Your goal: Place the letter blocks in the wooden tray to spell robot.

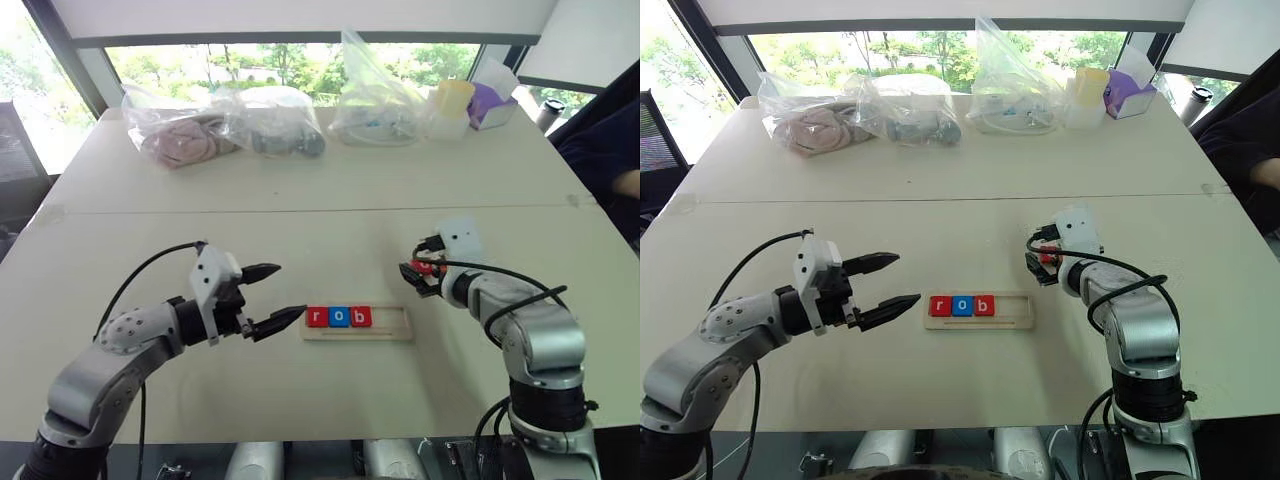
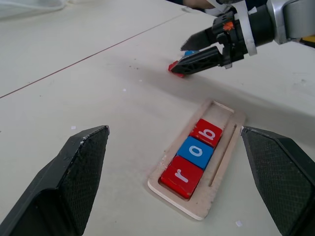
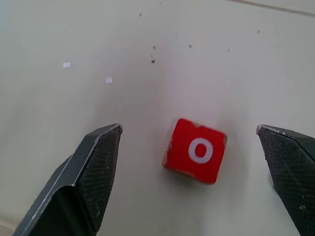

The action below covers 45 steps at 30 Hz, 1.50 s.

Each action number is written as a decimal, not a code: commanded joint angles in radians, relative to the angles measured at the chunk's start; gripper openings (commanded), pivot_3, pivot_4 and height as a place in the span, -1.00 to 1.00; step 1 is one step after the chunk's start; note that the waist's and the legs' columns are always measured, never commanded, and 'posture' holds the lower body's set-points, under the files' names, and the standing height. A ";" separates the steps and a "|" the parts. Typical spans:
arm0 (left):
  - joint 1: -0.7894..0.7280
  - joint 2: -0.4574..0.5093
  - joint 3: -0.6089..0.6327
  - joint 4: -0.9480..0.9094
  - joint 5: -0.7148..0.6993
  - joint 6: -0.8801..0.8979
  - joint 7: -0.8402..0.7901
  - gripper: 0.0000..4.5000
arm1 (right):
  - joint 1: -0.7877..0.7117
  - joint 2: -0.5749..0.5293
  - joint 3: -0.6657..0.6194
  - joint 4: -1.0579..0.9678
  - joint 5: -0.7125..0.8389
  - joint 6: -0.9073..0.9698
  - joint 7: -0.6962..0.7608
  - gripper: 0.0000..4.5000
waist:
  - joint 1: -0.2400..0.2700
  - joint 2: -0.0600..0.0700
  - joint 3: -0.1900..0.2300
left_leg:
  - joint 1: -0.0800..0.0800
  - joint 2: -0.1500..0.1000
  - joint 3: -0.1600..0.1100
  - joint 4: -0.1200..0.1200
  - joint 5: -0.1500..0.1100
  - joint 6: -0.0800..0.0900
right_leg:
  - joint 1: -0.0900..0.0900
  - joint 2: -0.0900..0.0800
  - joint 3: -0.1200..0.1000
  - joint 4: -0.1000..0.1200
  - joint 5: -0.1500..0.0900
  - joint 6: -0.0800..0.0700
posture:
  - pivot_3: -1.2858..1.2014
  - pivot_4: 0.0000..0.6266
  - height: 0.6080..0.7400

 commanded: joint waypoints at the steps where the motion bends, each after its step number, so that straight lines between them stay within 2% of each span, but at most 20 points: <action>1: -0.014 -0.005 -0.008 -0.006 0.001 -0.015 -0.009 1.00 | -0.024 0.032 -0.038 -0.009 0.009 0.028 -0.033 0.97 | -0.001 0.000 0.000 | 0.000 0.000 0.000 0.000 0.000 0.000 | 0.000 0.000 0.000 0.000 0.000 0.000 | 0.03 -0.52 1.00; 11: -0.010 -0.016 -0.008 -0.008 0.010 -0.018 0.008 1.00 | -0.072 0.094 -0.032 0.103 0.008 0.017 -0.090 0.97 | -0.003 0.000 0.000 | 0.000 0.000 0.000 0.000 0.000 0.000 | 0.000 0.001 0.000 0.000 0.001 0.001 | 0.03 -0.52 1.00; 14: -0.008 -0.021 -0.009 -0.012 0.014 -0.018 0.015 1.00 | -0.078 0.098 -0.016 0.114 0.008 0.018 -0.100 0.59 | -0.004 0.000 0.000 | 0.000 0.000 0.000 0.000 0.000 0.000 | 0.000 0.001 0.000 0.000 0.001 0.001 | 0.03 -0.52 1.00; 18: -0.004 -0.026 -0.010 -0.014 0.017 -0.017 0.021 1.00 | -0.064 0.064 0.019 0.087 0.012 0.039 -0.090 -0.32 | -0.005 0.000 0.000 | 0.000 0.000 0.000 0.000 0.000 0.000 | 0.000 0.001 0.000 0.000 0.001 0.001 | 0.03 -0.52 1.00; 19: -0.003 -0.028 -0.011 -0.014 0.019 -0.018 0.022 1.00 | -0.057 0.049 0.030 0.074 0.011 0.047 -0.086 -0.49 | -0.005 0.000 0.000 | 0.000 0.000 0.000 -0.001 0.000 0.000 | 0.000 0.001 0.000 0.000 0.001 0.001 | 0.03 -0.52 1.00; 24: 0.002 -0.035 -0.022 -0.010 0.029 -0.025 0.019 1.00 | -0.003 -0.022 0.043 -0.055 0.029 0.150 -0.067 -0.48 | 0.001 0.000 0.000 | 0.000 0.000 0.000 -0.001 0.000 0.000 | 0.000 0.001 0.000 0.000 0.001 0.001 | 0.03 -0.52 1.00; 27: 0.002 -0.036 -0.027 -0.001 0.033 -0.031 0.013 1.00 | 0.083 -0.070 0.023 -0.208 0.064 0.285 -0.040 -0.48 | 0.004 0.000 0.000 | -0.001 0.000 -0.001 -0.001 0.000 0.000 | 0.000 0.001 -0.001 -0.001 0.000 0.000 | 0.03 -0.52 1.00; 29: 0.004 -0.037 -0.030 0.003 0.035 -0.035 0.010 1.00 | 0.150 -0.081 -0.009 -0.282 0.088 0.312 -0.032 -0.48 | 0.003 -0.001 -0.001 | -0.001 0.000 -0.001 -0.001 0.000 0.000 | 0.000 0.000 -0.001 -0.001 0.000 0.000 | 0.03 -0.52 1.00; 35: -0.010 -0.043 -0.048 0.028 0.050 -0.049 -0.009 1.00 | 0.302 -0.056 -0.139 -0.419 0.151 0.312 -0.052 -0.48 | 0.003 -0.001 -0.001 | 0.000 0.000 -0.001 0.000 0.000 0.000 | 0.001 0.001 -0.001 -0.002 -0.001 0.000 | 0.03 -0.52 1.00; 41: -0.040 -0.048 -0.062 0.059 0.062 -0.059 -0.021 1.00 | 0.317 0.006 -0.183 -0.430 0.197 0.312 -0.125 -0.48 | 0.001 -0.001 -0.001 | 0.000 0.000 -0.001 0.000 0.000 0.000 | 0.001 0.001 -0.001 -0.002 -0.001 0.000 | 0.03 -0.52 1.00; 45: -0.044 -0.050 -0.060 0.066 0.066 -0.063 -0.025 1.00 | 0.302 0.008 -0.200 -0.422 0.244 0.312 -0.153 0.42 | 0.001 -0.001 -0.001 | 0.000 0.000 -0.001 -0.001 0.000 0.000 | 0.001 0.001 -0.001 -0.002 -0.001 0.000 | 0.03 -0.52 1.00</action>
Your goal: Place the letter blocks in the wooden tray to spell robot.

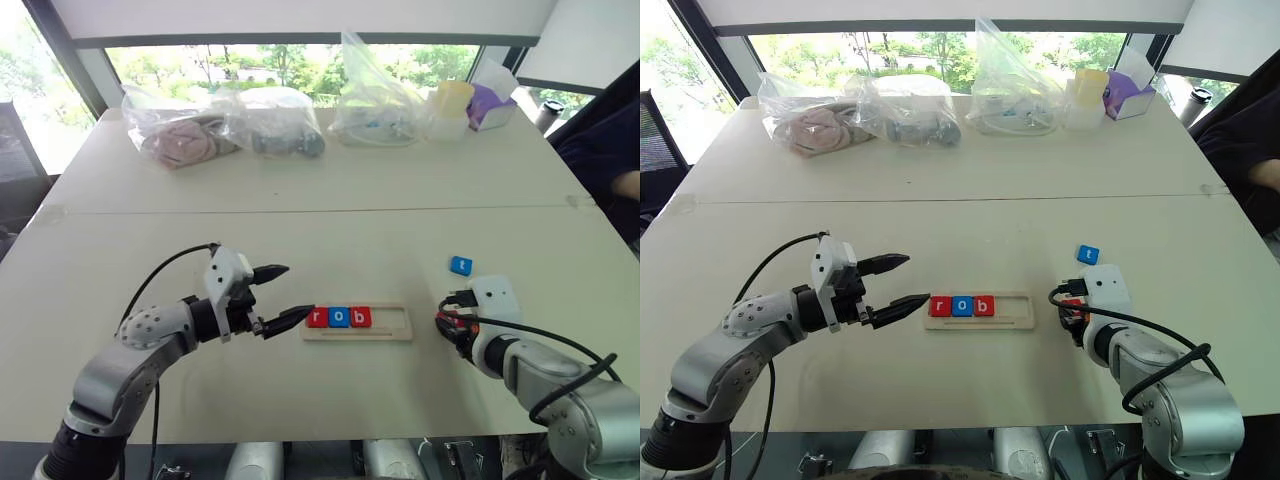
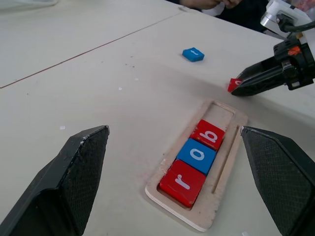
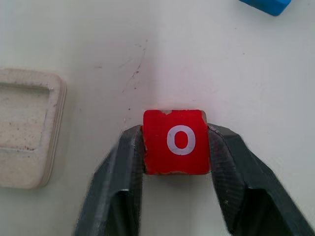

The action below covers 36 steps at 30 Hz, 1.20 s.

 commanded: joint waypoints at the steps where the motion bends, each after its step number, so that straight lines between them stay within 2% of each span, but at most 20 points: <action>1: -0.008 -0.001 0.006 -0.011 0.005 -0.021 -0.006 1.00 | -0.016 -0.028 -0.023 -0.002 0.057 0.007 -0.011 0.66 | 0.000 0.000 0.000 | 0.000 0.000 0.000 0.000 0.000 0.000 | 0.000 0.000 0.000 0.000 0.000 0.000 | 0.03 -0.52 1.00; 2: -0.008 -0.003 0.006 -0.012 0.006 -0.021 -0.005 1.00 | -0.029 -0.060 -0.019 0.007 0.074 0.007 0.002 0.89 | 0.000 0.000 0.000 | 0.000 0.000 0.000 0.000 0.000 0.000 | 0.000 0.000 0.000 0.000 0.000 0.000 | 0.03 -0.52 1.00; 3: -0.008 -0.003 0.007 -0.013 0.006 -0.021 -0.004 1.00 | -0.053 -0.106 -0.015 0.024 0.098 0.007 0.030 0.99 | 0.000 0.000 0.000 | 0.000 0.000 0.000 0.000 0.000 0.000 | 0.000 0.000 0.000 0.000 0.000 0.000 | 0.03 -0.52 1.00; 6: -0.008 -0.002 0.010 -0.014 0.006 -0.021 -0.006 1.00 | -0.138 -0.259 0.004 0.084 0.182 0.007 0.150 0.99 | -0.001 0.000 0.001 | 0.000 0.000 0.001 0.001 0.000 0.000 | 0.000 -0.001 0.000 -0.001 0.000 0.000 | 0.03 -0.52 1.00; 8: -0.007 -0.001 0.010 -0.016 0.006 -0.022 -0.007 1.00 | -0.168 -0.418 0.053 0.127 0.235 -0.052 0.297 0.99 | -0.001 0.001 0.001 | 0.000 0.000 0.001 0.001 0.000 0.000 | 0.000 -0.001 0.000 -0.001 0.000 0.000 | 0.03 -0.52 1.00; 12: -0.003 0.007 0.010 -0.027 0.004 -0.023 -0.018 1.00 | -0.118 -0.714 0.167 0.307 0.158 -0.437 0.583 0.99 | 0.005 0.000 0.001 | -0.001 0.000 0.001 -0.001 0.000 0.000 | 0.000 0.000 -0.002 -0.002 -0.001 0.001 | 0.03 -0.52 1.00; 16: 0.003 0.009 0.016 -0.037 -0.001 -0.018 -0.017 1.00 | -0.065 -0.830 0.197 0.459 0.101 -0.809 0.846 0.99 | 0.000 0.000 0.001 | -0.001 -0.001 0.002 -0.001 0.000 0.001 | 0.000 0.000 -0.001 -0.002 -0.001 0.002 | 0.03 -0.52 1.00; 19: 0.011 0.010 0.022 -0.047 -0.001 -0.013 -0.011 1.00 | -0.043 -0.850 0.210 0.574 0.052 -1.083 1.010 0.99 | -0.001 -0.001 0.002 | -0.001 0.000 0.003 0.000 0.000 0.001 | 0.001 0.000 -0.001 -0.002 -0.001 0.003 | 0.03 -0.52 1.00; 25: 0.024 0.017 0.035 -0.067 -0.012 0.000 -0.002 1.00 | -0.107 -0.811 0.307 0.765 -0.044 -1.318 1.138 0.99 | 0.000 -0.001 0.002 | 0.000 0.000 0.003 0.001 0.000 0.001 | 0.002 0.000 -0.001 -0.001 -0.001 0.002 | 0.03 -0.52 1.00; 30: 0.037 0.026 0.046 -0.085 -0.019 0.010 0.007 1.00 | -0.177 -0.757 0.371 0.881 -0.122 -1.418 1.155 0.99 | 0.001 0.000 0.002 | 0.000 0.000 0.002 0.001 0.000 0.001 | 0.002 -0.001 -0.001 -0.001 -0.001 0.002 | 0.03 -0.52 1.00; 36: 0.054 0.033 0.060 -0.106 -0.029 0.024 0.019 1.00 | -0.188 -0.716 0.393 0.938 -0.166 -1.463 1.155 0.99 | 0.003 0.000 0.002 | 0.001 0.000 0.001 0.001 0.000 0.001 | 0.002 -0.001 -0.001 0.000 -0.001 0.002 | 0.03 -0.52 1.00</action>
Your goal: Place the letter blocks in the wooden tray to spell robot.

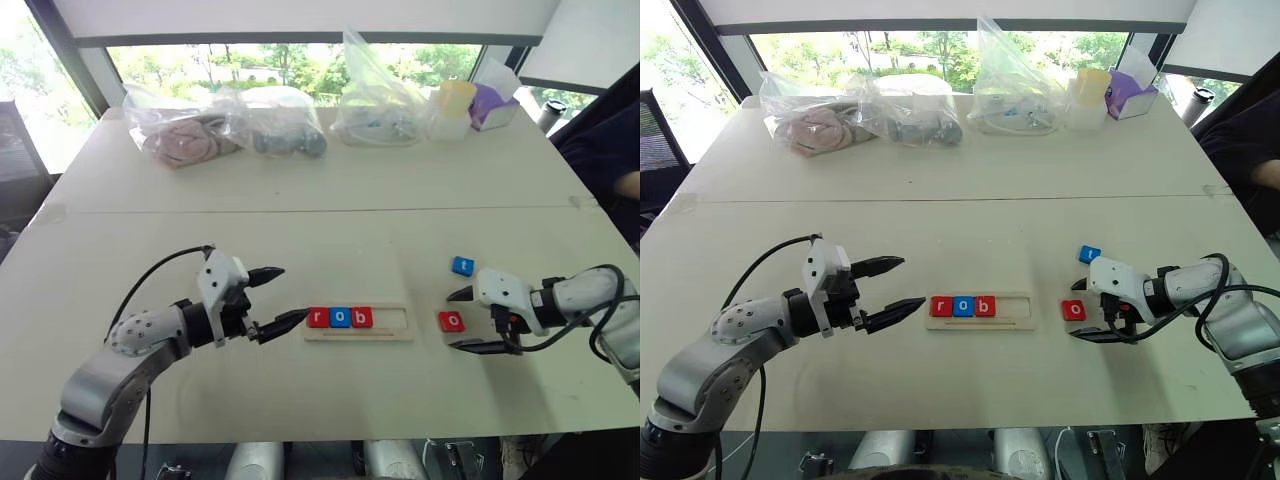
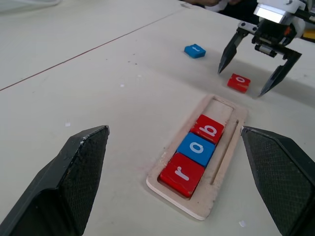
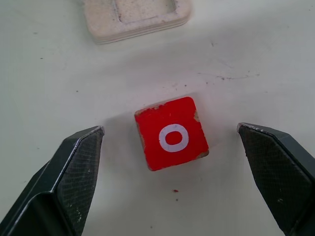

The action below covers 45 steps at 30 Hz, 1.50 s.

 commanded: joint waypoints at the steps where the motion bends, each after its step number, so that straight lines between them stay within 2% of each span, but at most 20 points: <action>1: 0.008 0.010 0.026 -0.047 -0.017 0.001 0.007 1.00 | -0.006 0.011 0.002 0.023 -0.030 -0.038 0.001 0.89 | 0.000 0.000 0.000 | 0.000 0.000 0.000 0.000 0.000 0.000 | 0.000 0.000 0.000 0.000 0.000 0.000 | 0.03 -0.52 1.00; 3: 0.012 0.013 0.027 -0.051 -0.020 0.001 0.011 1.00 | -0.003 0.018 0.002 0.031 -0.039 -0.050 0.000 0.62 | 0.000 0.000 0.000 | 0.001 0.000 0.000 0.000 0.000 0.000 | 0.001 0.000 0.000 0.000 0.000 0.000 | 0.03 -0.52 1.00; 8: 0.015 0.016 0.029 -0.055 -0.020 0.001 0.018 1.00 | -0.010 0.030 -0.008 0.006 -0.025 -0.039 0.004 -0.50 | 0.000 0.000 0.000 | 0.004 0.000 0.000 0.000 0.000 0.000 | 0.003 0.000 0.000 0.000 0.000 -0.001 | 0.03 -0.52 1.00; 13: 0.014 0.016 0.027 -0.054 -0.020 -0.001 0.020 1.00 | -0.037 0.043 -0.016 -0.067 -0.014 -0.019 -0.011 -0.50 | -0.003 0.000 0.000 | 0.005 0.000 0.000 0.000 0.000 0.000 | 0.003 0.000 0.001 0.000 0.000 -0.001 | 0.03 -0.52 1.00; 17: 0.008 0.014 0.023 -0.051 -0.020 -0.001 0.022 1.00 | -0.094 0.071 -0.009 -0.199 0.050 0.108 -0.001 -0.50 | -0.002 0.001 0.000 | 0.004 0.000 0.000 0.000 0.000 0.000 | 0.003 0.000 0.001 0.001 0.000 -0.001 | 0.03 -0.52 1.00; 21: 0.005 0.011 0.018 -0.050 -0.018 -0.001 0.023 1.00 | -0.133 0.115 0.054 -0.270 0.034 0.145 0.006 -0.50 | 0.001 0.000 0.000 | 0.004 0.000 -0.001 0.000 0.000 0.000 | 0.003 0.000 0.001 0.001 0.000 0.000 | 0.03 -0.52 1.00; 28: 0.015 0.010 0.025 -0.059 -0.020 -0.001 0.034 1.00 | -0.183 0.176 0.139 -0.242 -0.017 0.155 -0.010 -0.50 | 0.000 0.000 0.000 | 0.003 -0.001 0.000 0.000 0.000 0.000 | 0.003 -0.001 0.001 0.000 0.000 -0.001 | 0.03 -0.52 1.00; 45: 0.029 0.002 0.020 -0.074 -0.023 -0.001 0.060 1.00 | -0.206 0.213 0.174 -0.195 -0.077 0.128 -0.013 -0.50 | 0.000 0.000 0.000 | 0.003 0.000 -0.001 0.000 0.000 0.000 | 0.002 -0.001 0.001 0.001 0.000 -0.001 | 0.03 -0.52 1.00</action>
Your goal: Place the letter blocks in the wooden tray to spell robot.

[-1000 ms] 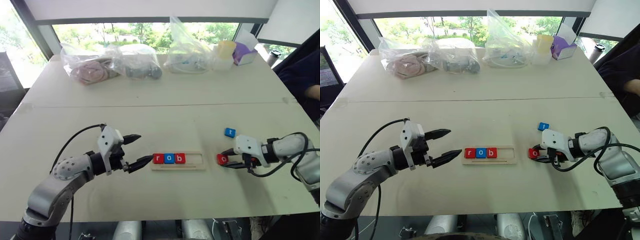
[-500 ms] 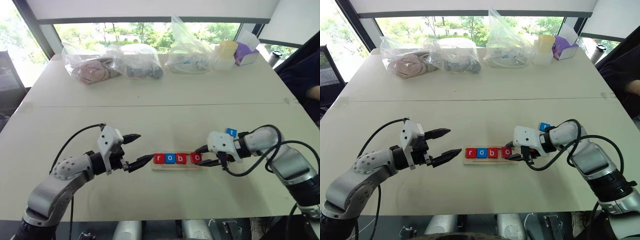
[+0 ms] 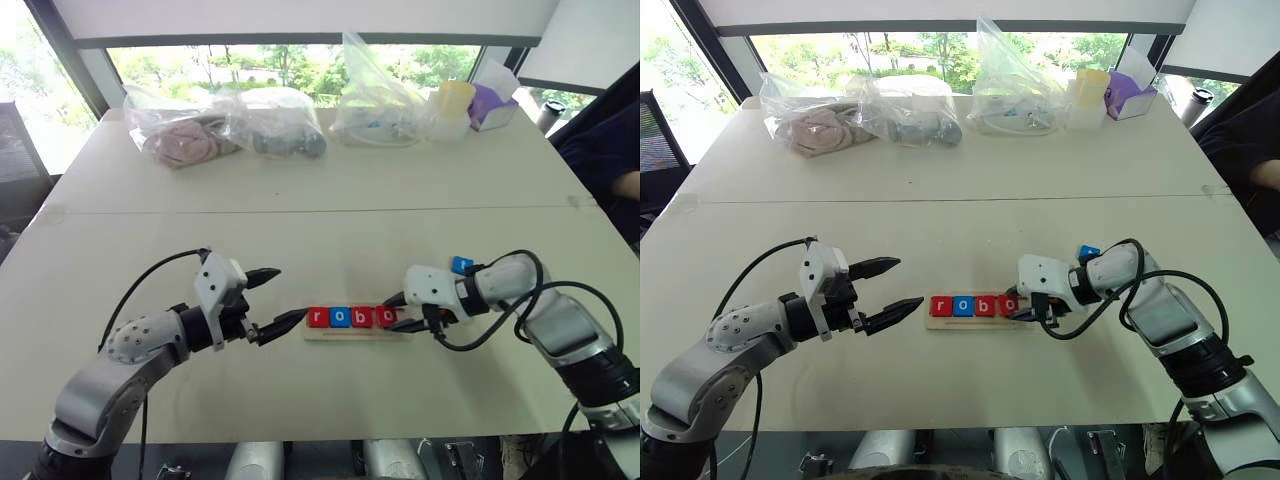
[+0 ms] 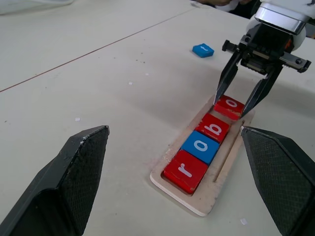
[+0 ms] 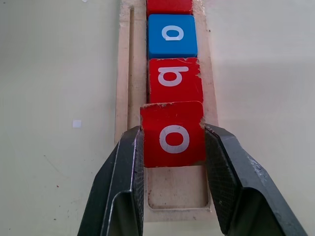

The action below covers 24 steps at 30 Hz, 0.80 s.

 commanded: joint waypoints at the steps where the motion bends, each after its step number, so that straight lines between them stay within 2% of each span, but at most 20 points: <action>1: -0.001 -0.004 0.016 -0.034 -0.015 -0.004 0.003 1.00 | -0.018 0.006 -0.008 -0.008 -0.003 -0.009 -0.003 -0.50 | 0.000 0.000 0.000 | 0.000 0.000 0.000 0.000 0.000 0.000 | 0.000 0.000 0.000 0.000 0.000 0.000 | 0.03 -0.52 1.00; 19: -0.006 -0.009 0.011 -0.031 -0.014 -0.002 0.004 1.00 | -0.021 0.015 -0.002 -0.023 -0.001 0.009 -0.015 -0.50 | 0.000 0.000 0.000 | 0.000 0.000 0.000 0.000 0.000 0.000 | 0.000 0.000 0.000 0.000 0.000 0.000 | 0.03 -0.52 1.00; 21: -0.006 -0.010 0.012 -0.032 -0.014 -0.001 0.004 1.00 | -0.021 0.017 -0.003 -0.025 0.001 0.013 -0.014 -0.02 | 0.000 0.000 0.000 | 0.000 0.000 0.000 0.000 0.000 0.000 | 0.000 0.000 0.000 0.000 0.000 0.000 | 0.03 -0.52 1.00; 22: -0.006 -0.010 0.011 -0.033 -0.014 -0.001 0.004 1.00 | -0.020 0.017 -0.004 -0.026 0.001 0.013 -0.014 0.14 | 0.000 0.000 0.000 | 0.000 0.000 0.000 0.000 0.000 0.000 | 0.000 0.000 0.000 0.000 0.000 0.000 | 0.03 -0.52 1.00; 24: -0.006 -0.011 0.011 -0.032 -0.014 0.000 0.004 1.00 | -0.020 0.019 -0.005 -0.027 0.003 0.016 -0.013 0.63 | 0.000 0.000 0.000 | 0.000 0.000 0.000 0.000 0.000 0.000 | 0.000 0.000 0.000 0.000 0.000 0.000 | 0.03 -0.52 1.00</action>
